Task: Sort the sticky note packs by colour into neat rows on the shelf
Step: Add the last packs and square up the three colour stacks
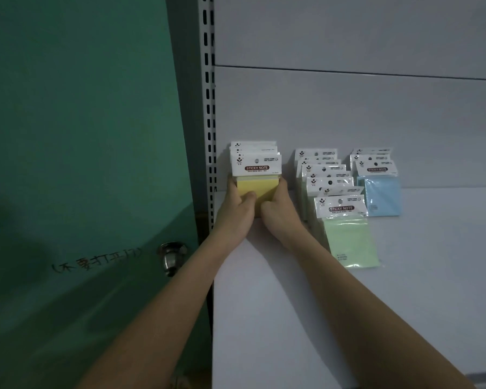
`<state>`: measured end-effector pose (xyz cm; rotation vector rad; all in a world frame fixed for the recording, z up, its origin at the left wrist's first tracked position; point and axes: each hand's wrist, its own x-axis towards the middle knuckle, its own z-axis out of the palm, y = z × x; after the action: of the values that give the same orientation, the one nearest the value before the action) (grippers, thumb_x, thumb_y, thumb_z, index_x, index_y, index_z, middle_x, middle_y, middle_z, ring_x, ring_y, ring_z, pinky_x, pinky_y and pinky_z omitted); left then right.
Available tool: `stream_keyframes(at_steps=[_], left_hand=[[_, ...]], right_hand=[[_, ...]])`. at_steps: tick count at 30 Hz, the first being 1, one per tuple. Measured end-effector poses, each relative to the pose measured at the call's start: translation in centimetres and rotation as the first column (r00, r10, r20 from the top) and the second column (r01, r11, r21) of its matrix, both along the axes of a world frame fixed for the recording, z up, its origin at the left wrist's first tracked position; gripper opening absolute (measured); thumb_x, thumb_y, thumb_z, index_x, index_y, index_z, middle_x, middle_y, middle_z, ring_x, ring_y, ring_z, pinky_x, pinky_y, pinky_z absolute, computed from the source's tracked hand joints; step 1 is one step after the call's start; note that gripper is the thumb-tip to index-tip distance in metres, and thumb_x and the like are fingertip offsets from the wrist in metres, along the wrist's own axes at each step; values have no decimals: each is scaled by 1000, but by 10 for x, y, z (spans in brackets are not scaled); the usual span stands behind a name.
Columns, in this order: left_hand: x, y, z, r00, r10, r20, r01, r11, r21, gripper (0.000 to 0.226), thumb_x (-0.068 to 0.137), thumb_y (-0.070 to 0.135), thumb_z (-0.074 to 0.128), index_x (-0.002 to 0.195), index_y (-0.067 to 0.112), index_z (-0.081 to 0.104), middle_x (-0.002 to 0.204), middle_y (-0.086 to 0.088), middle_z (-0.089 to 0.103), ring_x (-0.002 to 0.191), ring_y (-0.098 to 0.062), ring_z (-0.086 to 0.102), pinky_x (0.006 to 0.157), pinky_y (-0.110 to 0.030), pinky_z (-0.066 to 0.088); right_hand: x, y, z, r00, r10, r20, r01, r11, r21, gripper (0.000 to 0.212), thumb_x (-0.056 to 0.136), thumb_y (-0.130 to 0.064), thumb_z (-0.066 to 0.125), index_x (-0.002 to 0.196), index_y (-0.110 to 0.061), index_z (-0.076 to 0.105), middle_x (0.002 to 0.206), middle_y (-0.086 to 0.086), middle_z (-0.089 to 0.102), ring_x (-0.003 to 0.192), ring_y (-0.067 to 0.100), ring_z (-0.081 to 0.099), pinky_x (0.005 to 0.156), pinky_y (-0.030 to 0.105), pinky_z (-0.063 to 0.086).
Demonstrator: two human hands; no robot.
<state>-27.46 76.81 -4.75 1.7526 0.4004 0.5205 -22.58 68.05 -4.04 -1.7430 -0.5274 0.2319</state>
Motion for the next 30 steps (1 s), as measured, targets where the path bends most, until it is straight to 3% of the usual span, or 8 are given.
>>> stream_keyframes(at_steps=[4, 8, 16, 24, 27, 30], left_hand=[[-3, 0, 1, 999, 15, -44, -14, 1000, 19, 54, 91, 19, 43, 142, 31, 32, 122, 6, 56, 112, -19, 54, 102, -40, 42], [-6, -1, 3, 997, 38, -62, -35, 998, 53, 57, 84, 30, 41, 140, 32, 33, 119, 5, 57, 108, -20, 55, 95, -36, 43], [-4, -5, 6, 994, 76, -80, -69, 994, 80, 52, 90, 27, 42, 141, 29, 31, 125, 3, 57, 111, -22, 55, 97, -37, 43], [-8, -7, 5, 995, 88, -45, -86, 996, 34, 58, 81, 36, 45, 138, 38, 32, 123, 8, 59, 112, -20, 57, 100, -40, 43], [-11, -8, 8, 998, 66, -23, -65, 998, 4, 54, 91, 27, 49, 141, 35, 30, 123, 9, 56, 114, -17, 55, 93, -33, 41], [-15, -7, 19, 999, 39, 16, -39, 999, 8, 58, 93, 21, 49, 144, 36, 25, 128, 12, 54, 120, -13, 52, 92, -28, 39]], right_hand=[[-1, 1, 0, 1000, 6, 17, -5, 998, -68, 56, 78, 5, 44, 130, -11, 34, 99, -14, 54, 103, 16, 55, 87, 31, 46], [-3, -5, 3, 999, 32, 32, -28, 993, -111, 57, 77, 7, 42, 131, -13, 35, 105, -4, 56, 99, 16, 54, 81, 28, 41], [-3, -5, 3, 999, 21, 47, -15, 992, -123, 56, 79, 5, 44, 131, -13, 35, 108, 1, 58, 98, 20, 56, 75, 27, 40], [-12, -5, 5, 999, -16, 37, 16, 1000, -3, 55, 77, 8, 44, 127, -14, 37, 118, 5, 59, 104, 18, 57, 79, 24, 44], [-17, -7, 10, 998, -46, 42, 43, 997, 69, 57, 75, 10, 44, 123, -20, 39, 119, 3, 57, 108, 16, 56, 81, 20, 45], [-25, -11, 32, 990, -72, 121, 61, 994, 87, 59, 75, 10, 46, 129, -14, 40, 119, 1, 55, 106, 12, 56, 91, 26, 49]])
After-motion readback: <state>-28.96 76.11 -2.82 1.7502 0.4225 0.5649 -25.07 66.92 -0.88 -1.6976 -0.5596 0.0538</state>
